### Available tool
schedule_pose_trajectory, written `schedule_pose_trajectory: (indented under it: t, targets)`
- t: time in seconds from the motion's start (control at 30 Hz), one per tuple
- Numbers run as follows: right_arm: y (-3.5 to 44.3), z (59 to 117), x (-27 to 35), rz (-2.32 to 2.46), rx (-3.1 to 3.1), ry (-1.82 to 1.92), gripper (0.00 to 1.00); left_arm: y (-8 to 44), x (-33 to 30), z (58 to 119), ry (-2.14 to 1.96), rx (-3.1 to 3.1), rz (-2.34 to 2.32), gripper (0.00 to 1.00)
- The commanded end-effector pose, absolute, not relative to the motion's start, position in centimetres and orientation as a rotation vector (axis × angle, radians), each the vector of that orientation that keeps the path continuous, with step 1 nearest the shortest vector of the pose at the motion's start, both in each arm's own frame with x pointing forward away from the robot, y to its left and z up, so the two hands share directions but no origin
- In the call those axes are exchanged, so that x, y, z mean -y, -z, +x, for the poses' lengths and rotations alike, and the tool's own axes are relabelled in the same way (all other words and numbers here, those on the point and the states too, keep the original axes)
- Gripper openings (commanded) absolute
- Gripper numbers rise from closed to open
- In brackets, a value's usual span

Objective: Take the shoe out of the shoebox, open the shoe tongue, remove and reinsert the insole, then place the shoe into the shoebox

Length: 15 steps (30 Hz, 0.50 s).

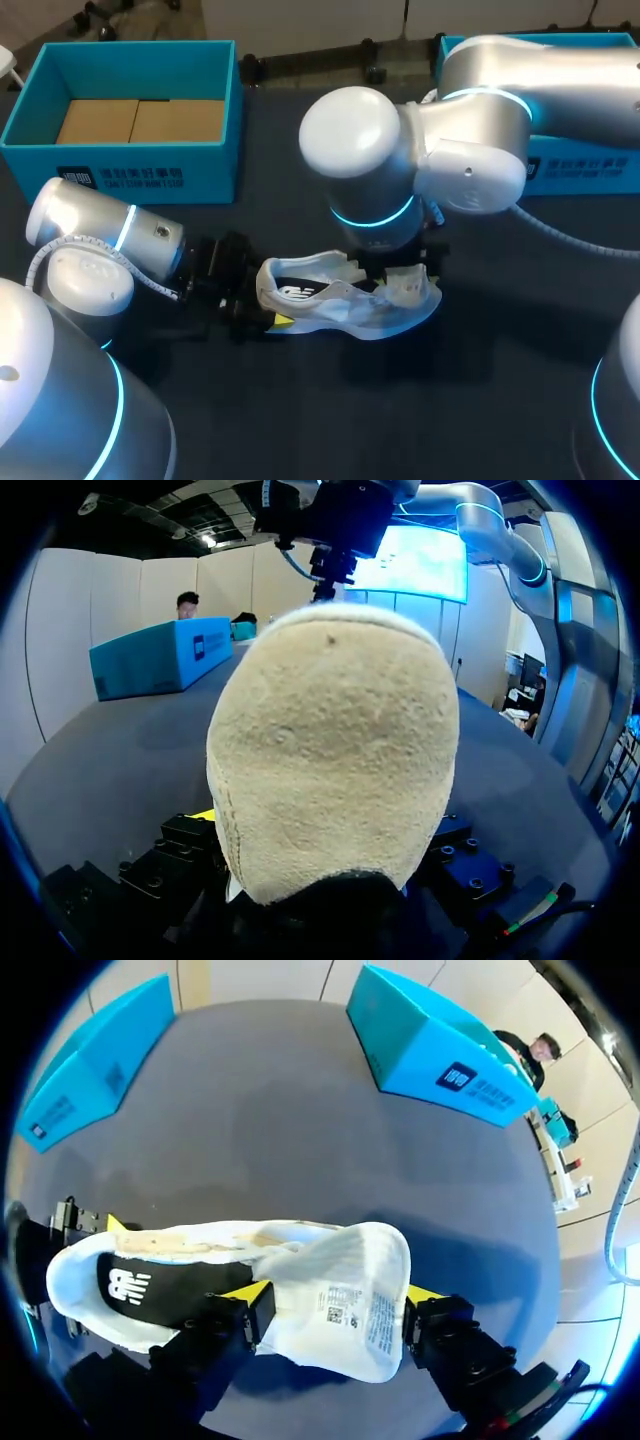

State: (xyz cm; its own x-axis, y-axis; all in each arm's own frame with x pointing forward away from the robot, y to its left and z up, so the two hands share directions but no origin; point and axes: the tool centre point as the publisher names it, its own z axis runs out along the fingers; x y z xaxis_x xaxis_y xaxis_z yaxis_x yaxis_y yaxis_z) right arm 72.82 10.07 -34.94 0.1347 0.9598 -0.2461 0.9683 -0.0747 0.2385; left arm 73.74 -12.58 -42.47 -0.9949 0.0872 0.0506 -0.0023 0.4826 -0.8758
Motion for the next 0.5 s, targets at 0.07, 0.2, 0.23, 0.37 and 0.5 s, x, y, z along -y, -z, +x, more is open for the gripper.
schedule_pose_trajectory:
  t: [0.07, 0.2, 0.23, 0.37, 0.5]
  targets:
    - [33.5, 72.3, -10.7, 2.255, -1.560, -0.044, 0.82, 42.6, 12.6, 73.5, -1.549, 2.632, -0.076, 0.00]
    - [32.6, 72.7, -10.6, 2.229, -1.553, -0.040, 0.88, 42.6, 12.6, 73.5, -1.549, 2.632, -0.076, 0.00]
    - [32.3, 72.9, -10.6, 2.221, -1.546, -0.040, 0.90, 42.6, 12.6, 73.5, -1.549, 2.632, -0.076, 0.00]
    - [31.6, 73.5, -10.5, 2.201, -1.538, -0.042, 0.91, 42.6, 12.6, 73.5, -1.549, 2.632, -0.076, 0.00]
    - [30.9, 74.2, -10.6, 2.178, -1.542, -0.049, 0.91, 42.6, 12.6, 73.5, -1.549, 2.632, -0.076, 0.00]
